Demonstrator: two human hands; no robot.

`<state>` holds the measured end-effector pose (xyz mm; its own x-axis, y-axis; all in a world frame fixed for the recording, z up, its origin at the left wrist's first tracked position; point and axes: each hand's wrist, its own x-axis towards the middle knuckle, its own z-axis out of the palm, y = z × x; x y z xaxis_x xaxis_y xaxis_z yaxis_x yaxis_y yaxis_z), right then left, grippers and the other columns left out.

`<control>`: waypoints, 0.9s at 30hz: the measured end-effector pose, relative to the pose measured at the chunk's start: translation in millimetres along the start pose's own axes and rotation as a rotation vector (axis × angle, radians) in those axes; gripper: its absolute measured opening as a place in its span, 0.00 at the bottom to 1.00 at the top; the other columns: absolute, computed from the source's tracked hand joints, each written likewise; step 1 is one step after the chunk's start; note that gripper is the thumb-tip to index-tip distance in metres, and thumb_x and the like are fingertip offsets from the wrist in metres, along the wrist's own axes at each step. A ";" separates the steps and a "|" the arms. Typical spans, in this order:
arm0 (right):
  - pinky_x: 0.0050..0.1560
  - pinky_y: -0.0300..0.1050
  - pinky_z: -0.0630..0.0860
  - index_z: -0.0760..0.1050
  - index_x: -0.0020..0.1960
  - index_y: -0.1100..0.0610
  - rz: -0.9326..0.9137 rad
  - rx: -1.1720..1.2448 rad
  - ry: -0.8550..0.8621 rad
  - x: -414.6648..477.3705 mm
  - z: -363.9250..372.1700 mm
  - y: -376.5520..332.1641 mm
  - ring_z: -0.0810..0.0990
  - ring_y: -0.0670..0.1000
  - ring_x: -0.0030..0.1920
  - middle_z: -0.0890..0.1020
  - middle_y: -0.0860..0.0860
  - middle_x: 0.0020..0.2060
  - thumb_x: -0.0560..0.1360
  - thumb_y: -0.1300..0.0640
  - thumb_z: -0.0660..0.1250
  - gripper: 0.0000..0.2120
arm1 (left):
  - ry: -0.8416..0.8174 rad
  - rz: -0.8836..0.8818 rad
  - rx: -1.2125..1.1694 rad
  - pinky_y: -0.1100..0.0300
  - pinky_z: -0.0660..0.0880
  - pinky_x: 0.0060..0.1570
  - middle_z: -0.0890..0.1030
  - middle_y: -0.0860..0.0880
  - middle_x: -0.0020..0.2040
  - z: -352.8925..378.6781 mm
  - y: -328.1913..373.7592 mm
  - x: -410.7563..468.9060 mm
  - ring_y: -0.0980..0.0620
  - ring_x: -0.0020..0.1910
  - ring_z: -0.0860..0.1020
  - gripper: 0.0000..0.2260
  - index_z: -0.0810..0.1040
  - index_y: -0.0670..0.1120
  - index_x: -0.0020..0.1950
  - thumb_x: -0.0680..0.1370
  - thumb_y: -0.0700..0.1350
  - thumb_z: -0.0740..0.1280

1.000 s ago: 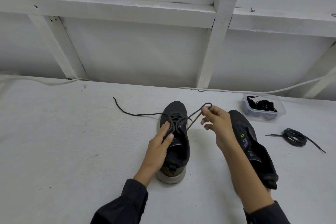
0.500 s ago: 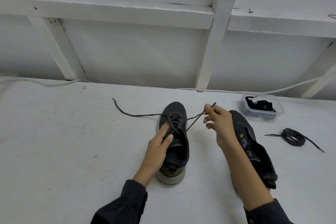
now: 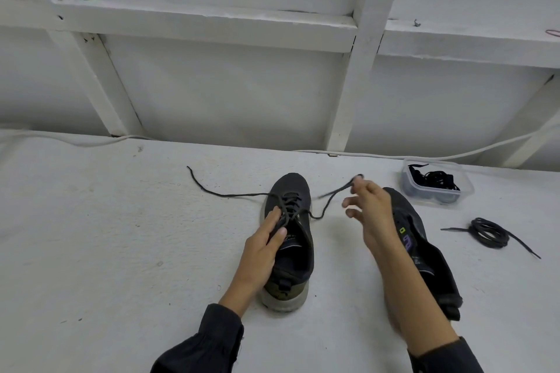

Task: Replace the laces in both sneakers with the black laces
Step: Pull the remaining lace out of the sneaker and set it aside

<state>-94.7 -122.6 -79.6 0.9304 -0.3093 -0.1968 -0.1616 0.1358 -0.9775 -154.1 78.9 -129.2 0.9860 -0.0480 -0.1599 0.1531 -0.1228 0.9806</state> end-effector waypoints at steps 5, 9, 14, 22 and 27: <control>0.26 0.40 0.67 0.72 0.44 0.59 -0.037 -0.018 0.022 2.2 -11.4 3.7 0.75 0.50 0.29 0.76 0.53 0.37 0.81 0.52 0.64 0.11 | 0.008 0.009 0.004 0.51 0.65 0.73 0.70 0.53 0.73 1.2 -1.4 0.5 0.55 0.72 0.68 0.21 0.64 0.53 0.75 0.82 0.46 0.62; 0.28 0.41 0.69 0.75 0.39 0.61 0.037 -0.087 -0.069 -17.8 0.9 14.5 0.75 0.50 0.28 0.77 0.54 0.34 0.80 0.48 0.64 0.18 | 0.067 0.051 -0.001 0.54 0.69 0.70 0.74 0.54 0.70 1.8 -1.0 -2.1 0.57 0.69 0.71 0.18 0.72 0.55 0.70 0.80 0.45 0.65; 0.45 0.41 0.76 0.82 0.42 0.57 -0.030 -0.241 -0.221 -49.7 24.4 35.8 0.80 0.44 0.41 0.84 0.48 0.39 0.77 0.47 0.68 0.14 | 0.200 0.136 -0.037 0.62 0.75 0.59 0.84 0.56 0.54 -5.3 6.5 -6.1 0.60 0.57 0.80 0.08 0.83 0.52 0.55 0.78 0.46 0.68; 0.71 0.38 0.63 0.71 0.71 0.51 -0.151 -0.288 -0.247 -71.9 48.4 59.2 0.65 0.38 0.70 0.68 0.42 0.71 0.80 0.50 0.64 0.20 | 0.056 0.134 0.137 0.66 0.77 0.53 0.86 0.54 0.45 -27.7 18.9 11.3 0.61 0.51 0.81 0.02 0.86 0.48 0.43 0.73 0.42 0.74; 0.68 0.29 0.53 0.60 0.77 0.51 -0.108 -0.304 -0.283 -73.5 50.9 62.7 0.55 0.34 0.72 0.57 0.41 0.77 0.82 0.51 0.60 0.25 | 0.061 0.184 0.512 0.60 0.78 0.50 0.83 0.57 0.43 -28.6 25.5 25.2 0.59 0.45 0.81 0.03 0.80 0.52 0.44 0.77 0.50 0.69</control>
<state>-156.5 -43.4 -122.5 0.9940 -0.0303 -0.1049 -0.1087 -0.1795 -0.9777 -123.4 102.9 -105.0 0.9978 -0.0580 0.0305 -0.0588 -0.5851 0.8088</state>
